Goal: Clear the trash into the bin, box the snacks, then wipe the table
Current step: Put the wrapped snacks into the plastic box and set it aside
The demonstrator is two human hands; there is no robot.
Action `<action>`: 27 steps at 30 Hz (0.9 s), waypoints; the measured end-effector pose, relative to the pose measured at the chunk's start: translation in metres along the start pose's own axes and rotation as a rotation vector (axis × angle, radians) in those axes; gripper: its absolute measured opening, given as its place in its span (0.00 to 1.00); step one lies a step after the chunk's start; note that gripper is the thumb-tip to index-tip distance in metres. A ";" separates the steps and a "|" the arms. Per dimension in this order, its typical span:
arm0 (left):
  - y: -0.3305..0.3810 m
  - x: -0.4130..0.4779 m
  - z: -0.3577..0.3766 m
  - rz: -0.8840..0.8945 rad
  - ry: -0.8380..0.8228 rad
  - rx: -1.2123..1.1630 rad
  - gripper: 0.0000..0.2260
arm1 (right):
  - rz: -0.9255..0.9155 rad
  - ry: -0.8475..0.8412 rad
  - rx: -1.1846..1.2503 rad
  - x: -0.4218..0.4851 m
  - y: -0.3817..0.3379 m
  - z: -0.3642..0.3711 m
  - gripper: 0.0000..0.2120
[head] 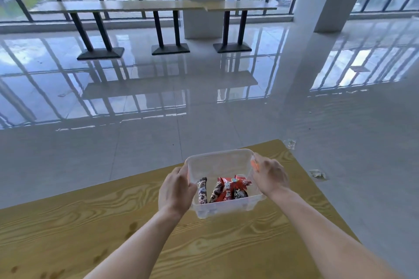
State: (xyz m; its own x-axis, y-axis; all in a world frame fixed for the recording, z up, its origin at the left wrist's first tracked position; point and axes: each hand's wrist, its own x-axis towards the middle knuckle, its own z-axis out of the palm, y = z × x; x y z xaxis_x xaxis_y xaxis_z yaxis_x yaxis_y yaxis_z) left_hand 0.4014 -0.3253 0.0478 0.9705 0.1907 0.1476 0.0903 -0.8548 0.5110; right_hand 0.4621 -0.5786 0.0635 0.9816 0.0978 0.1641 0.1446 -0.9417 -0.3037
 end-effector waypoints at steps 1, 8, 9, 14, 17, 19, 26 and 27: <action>0.004 0.007 0.005 0.001 -0.006 0.005 0.15 | -0.002 -0.006 0.001 0.007 0.006 0.001 0.11; 0.022 0.040 0.033 -0.013 -0.028 0.025 0.10 | -0.003 -0.043 0.009 0.049 0.035 0.013 0.09; 0.024 0.043 0.036 -0.022 -0.026 0.024 0.11 | -0.006 -0.040 0.002 0.054 0.038 0.015 0.09; 0.027 0.052 0.050 -0.047 -0.048 0.038 0.13 | 0.011 -0.045 0.027 0.067 0.046 0.026 0.09; 0.026 0.050 0.057 -0.054 -0.054 0.033 0.12 | 0.018 -0.068 0.042 0.068 0.048 0.029 0.12; 0.026 0.050 0.059 -0.046 -0.055 0.037 0.15 | 0.025 -0.074 0.053 0.067 0.050 0.031 0.14; 0.030 0.049 0.060 -0.034 -0.079 0.047 0.23 | 0.015 -0.102 0.039 0.069 0.053 0.031 0.15; 0.030 0.049 0.060 -0.033 -0.083 0.048 0.24 | 0.017 -0.103 0.038 0.069 0.053 0.032 0.15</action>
State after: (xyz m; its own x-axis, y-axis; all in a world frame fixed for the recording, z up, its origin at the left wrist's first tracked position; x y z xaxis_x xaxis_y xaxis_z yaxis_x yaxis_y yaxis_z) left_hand 0.4648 -0.3707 0.0201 0.9818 0.1804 0.0593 0.1316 -0.8712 0.4729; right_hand 0.5419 -0.6114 0.0289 0.9912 0.1167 0.0617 0.1308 -0.9307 -0.3416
